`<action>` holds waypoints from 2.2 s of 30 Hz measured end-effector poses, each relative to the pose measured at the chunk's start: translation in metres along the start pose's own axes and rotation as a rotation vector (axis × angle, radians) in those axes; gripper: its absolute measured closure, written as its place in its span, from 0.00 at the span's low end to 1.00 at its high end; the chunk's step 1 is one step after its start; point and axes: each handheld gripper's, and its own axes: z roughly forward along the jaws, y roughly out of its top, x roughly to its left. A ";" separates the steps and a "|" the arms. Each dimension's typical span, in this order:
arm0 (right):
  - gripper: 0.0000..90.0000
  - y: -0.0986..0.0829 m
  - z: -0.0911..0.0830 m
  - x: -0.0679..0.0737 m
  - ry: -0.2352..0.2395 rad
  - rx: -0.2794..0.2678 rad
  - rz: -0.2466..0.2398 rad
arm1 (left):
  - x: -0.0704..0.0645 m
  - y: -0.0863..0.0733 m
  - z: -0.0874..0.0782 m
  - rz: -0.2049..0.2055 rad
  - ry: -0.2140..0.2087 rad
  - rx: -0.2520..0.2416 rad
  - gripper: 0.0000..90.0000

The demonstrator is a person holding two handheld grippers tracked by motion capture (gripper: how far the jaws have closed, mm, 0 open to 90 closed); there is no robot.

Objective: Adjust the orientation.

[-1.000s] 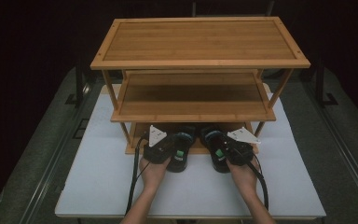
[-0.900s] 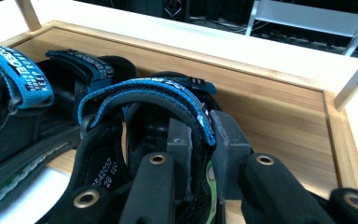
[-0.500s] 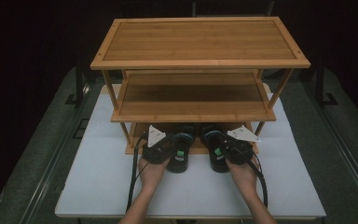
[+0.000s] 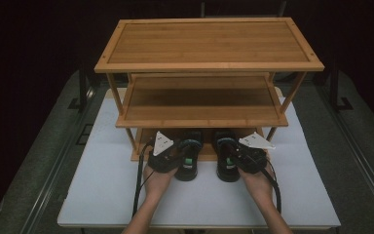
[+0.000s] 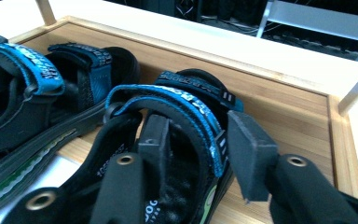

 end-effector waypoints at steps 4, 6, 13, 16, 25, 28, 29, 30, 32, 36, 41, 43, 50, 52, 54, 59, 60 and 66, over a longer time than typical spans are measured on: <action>0.62 0.000 -0.003 -0.001 0.003 -0.009 0.000 | -0.001 0.002 -0.004 0.012 -0.021 0.000 0.55; 0.61 -0.001 -0.007 -0.003 0.019 -0.018 0.009 | -0.001 0.003 -0.006 0.039 -0.022 0.004 0.54; 0.56 -0.005 -0.022 -0.008 0.057 -0.043 0.000 | -0.004 0.002 -0.018 0.049 -0.037 -0.007 0.50; 0.53 -0.007 -0.029 -0.009 0.078 -0.053 -0.007 | -0.005 0.001 -0.023 0.053 -0.047 -0.012 0.49; 0.49 -0.018 -0.047 -0.011 0.136 -0.072 -0.018 | -0.006 -0.003 -0.038 0.071 -0.067 -0.022 0.45; 0.48 -0.020 -0.050 -0.012 0.142 -0.076 -0.014 | -0.006 -0.004 -0.042 0.073 -0.072 -0.023 0.44; 0.47 -0.021 -0.050 -0.012 0.146 -0.072 -0.012 | -0.007 -0.004 -0.043 0.076 -0.074 -0.024 0.44; 0.47 -0.022 -0.051 -0.012 0.148 -0.072 -0.016 | -0.008 -0.004 -0.045 0.077 -0.076 -0.028 0.43; 0.46 -0.023 -0.053 -0.012 0.160 -0.078 -0.017 | -0.009 -0.005 -0.047 0.087 -0.080 -0.027 0.43; 0.43 -0.028 -0.057 -0.009 0.183 -0.081 -0.033 | -0.013 -0.007 -0.050 0.104 -0.095 -0.026 0.42; 0.40 -0.034 -0.061 -0.006 0.195 -0.074 -0.043 | -0.017 -0.010 -0.053 0.111 -0.110 -0.021 0.41; 0.39 -0.036 -0.062 -0.005 0.203 -0.076 -0.039 | -0.018 -0.012 -0.053 0.115 -0.108 -0.020 0.39; 0.34 -0.042 -0.061 0.000 0.221 -0.036 -0.074 | -0.020 -0.020 -0.053 0.118 -0.118 0.002 0.36; 0.33 -0.045 -0.058 0.000 0.224 -0.016 -0.079 | -0.020 -0.023 -0.051 0.117 -0.120 0.015 0.36; 0.32 -0.048 -0.056 0.001 0.222 0.003 -0.084 | -0.021 -0.026 -0.049 0.115 -0.124 0.027 0.35; 0.30 -0.052 -0.048 0.002 0.220 0.061 -0.093 | -0.021 -0.032 -0.043 0.111 -0.128 0.071 0.31; 0.30 -0.053 -0.046 0.003 0.218 0.067 -0.098 | -0.021 -0.033 -0.042 0.113 -0.129 0.082 0.30; 0.27 -0.056 -0.037 0.008 0.218 0.134 -0.105 | -0.022 -0.040 -0.033 0.104 -0.128 0.137 0.26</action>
